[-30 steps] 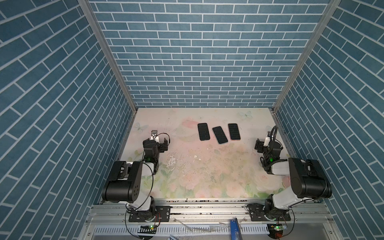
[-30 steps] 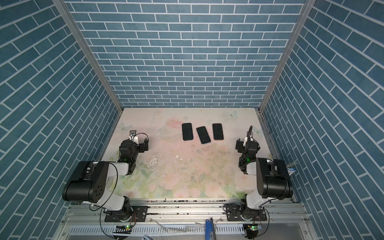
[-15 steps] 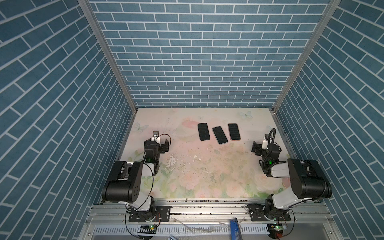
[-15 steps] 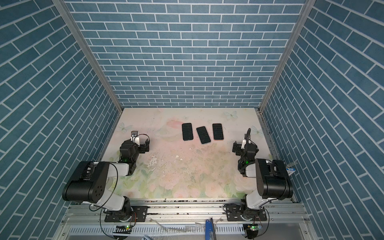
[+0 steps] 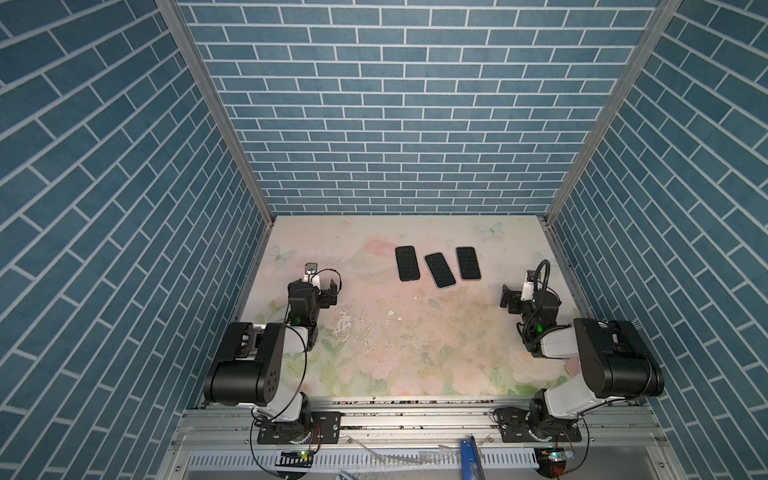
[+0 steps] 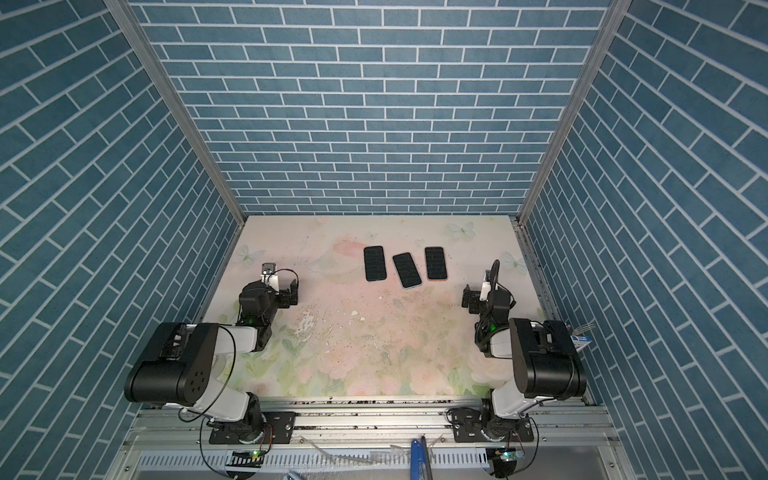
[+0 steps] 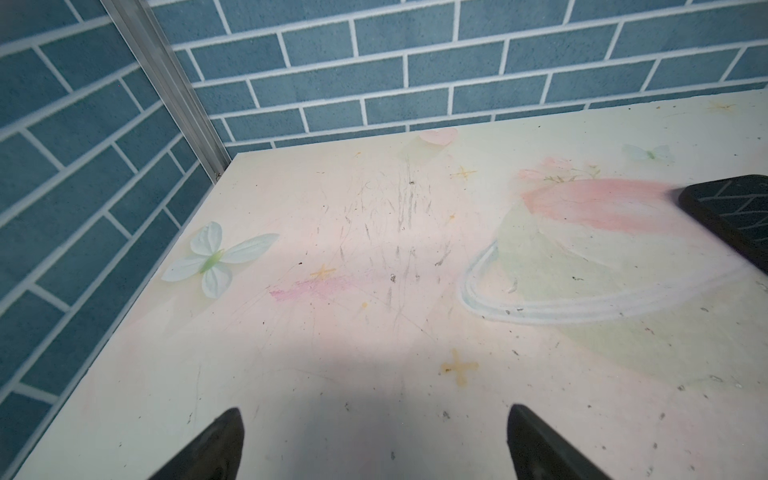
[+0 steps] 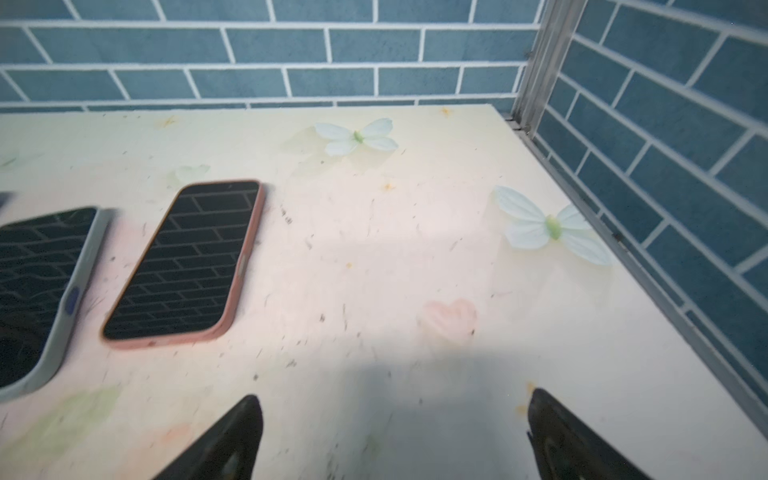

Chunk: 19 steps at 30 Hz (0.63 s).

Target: Put the phone into the phone case

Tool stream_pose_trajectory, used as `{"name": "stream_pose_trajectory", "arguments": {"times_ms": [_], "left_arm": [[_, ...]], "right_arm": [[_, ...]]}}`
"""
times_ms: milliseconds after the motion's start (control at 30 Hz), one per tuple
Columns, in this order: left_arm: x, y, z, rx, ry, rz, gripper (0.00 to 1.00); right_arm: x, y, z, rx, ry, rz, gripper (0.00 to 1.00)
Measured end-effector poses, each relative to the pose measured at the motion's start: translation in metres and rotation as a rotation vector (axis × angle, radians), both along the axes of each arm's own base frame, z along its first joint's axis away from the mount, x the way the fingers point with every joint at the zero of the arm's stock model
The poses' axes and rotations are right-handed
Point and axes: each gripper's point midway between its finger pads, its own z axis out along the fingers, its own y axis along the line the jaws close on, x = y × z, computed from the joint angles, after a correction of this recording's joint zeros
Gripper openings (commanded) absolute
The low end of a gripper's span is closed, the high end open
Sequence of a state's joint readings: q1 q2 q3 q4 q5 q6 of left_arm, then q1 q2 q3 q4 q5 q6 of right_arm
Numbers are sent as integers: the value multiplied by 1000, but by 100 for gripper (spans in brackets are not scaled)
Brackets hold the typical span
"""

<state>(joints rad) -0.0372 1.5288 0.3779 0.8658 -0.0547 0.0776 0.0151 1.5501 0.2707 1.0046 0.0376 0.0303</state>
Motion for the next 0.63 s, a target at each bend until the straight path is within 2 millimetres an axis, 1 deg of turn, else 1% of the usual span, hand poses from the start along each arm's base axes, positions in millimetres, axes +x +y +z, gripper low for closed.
{"name": "stream_pose_trajectory", "arguments": {"times_ms": [67,300,433,500,633], "left_arm": [[0,0,0,0,1,0,99],[0,0,0,0,1,0,100],[0,0,0,0,1,0,100],[0,0,0,0,1,0,100],[0,0,0,0,1,0,100]], "right_arm": [[-1,-1,-1,-8,2,-4,99],[4,-3,14,-20,-62,-18,99],[5,-3,15,-21,-61,-19,99],[11,-5,13,-17,-34,-20,99],[24,-12,24,-5,-46,-22,99]]}}
